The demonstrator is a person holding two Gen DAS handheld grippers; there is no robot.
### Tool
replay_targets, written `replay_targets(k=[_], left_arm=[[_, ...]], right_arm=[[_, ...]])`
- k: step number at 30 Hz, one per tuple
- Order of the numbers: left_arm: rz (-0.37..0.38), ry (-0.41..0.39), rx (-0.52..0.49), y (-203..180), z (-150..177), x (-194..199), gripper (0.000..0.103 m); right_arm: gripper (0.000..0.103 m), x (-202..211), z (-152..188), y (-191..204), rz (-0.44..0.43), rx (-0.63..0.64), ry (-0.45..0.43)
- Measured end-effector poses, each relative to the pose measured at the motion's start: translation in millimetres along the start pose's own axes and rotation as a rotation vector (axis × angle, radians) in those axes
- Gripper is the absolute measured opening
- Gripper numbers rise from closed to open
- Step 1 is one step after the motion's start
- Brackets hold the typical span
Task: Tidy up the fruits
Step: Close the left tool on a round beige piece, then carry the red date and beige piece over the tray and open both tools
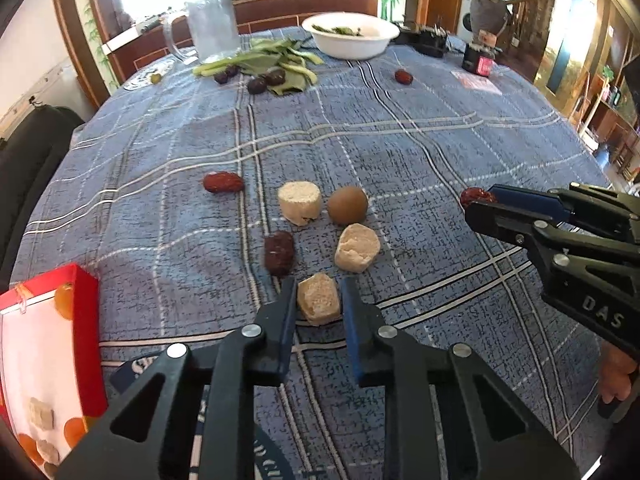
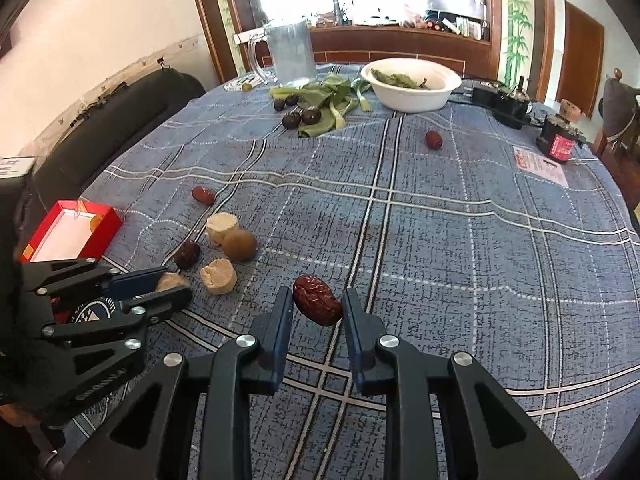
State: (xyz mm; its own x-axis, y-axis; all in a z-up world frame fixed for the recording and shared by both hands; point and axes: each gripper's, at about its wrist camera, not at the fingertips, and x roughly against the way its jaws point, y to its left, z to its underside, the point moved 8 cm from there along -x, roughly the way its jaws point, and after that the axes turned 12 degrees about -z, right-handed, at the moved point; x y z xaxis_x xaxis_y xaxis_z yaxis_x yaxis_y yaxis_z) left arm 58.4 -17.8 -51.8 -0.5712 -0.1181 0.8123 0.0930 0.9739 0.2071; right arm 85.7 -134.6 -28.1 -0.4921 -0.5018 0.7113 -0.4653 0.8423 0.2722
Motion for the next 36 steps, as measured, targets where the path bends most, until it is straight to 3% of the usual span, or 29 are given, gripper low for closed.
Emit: replay_targets(k=[15,36], left_arm=[[-0.04,-0.118,0.079,32.5,21.4,72.6,0.024],[-0.127,-0.187,0.225,118.8,58.4,100.7,0.024]], right_arm=[[0.024,7.6,3.5,30.6,-0.041,-0.053,0.009],[0.024,14.5,-5.7,153.8,-0.084,0.109,-0.04]])
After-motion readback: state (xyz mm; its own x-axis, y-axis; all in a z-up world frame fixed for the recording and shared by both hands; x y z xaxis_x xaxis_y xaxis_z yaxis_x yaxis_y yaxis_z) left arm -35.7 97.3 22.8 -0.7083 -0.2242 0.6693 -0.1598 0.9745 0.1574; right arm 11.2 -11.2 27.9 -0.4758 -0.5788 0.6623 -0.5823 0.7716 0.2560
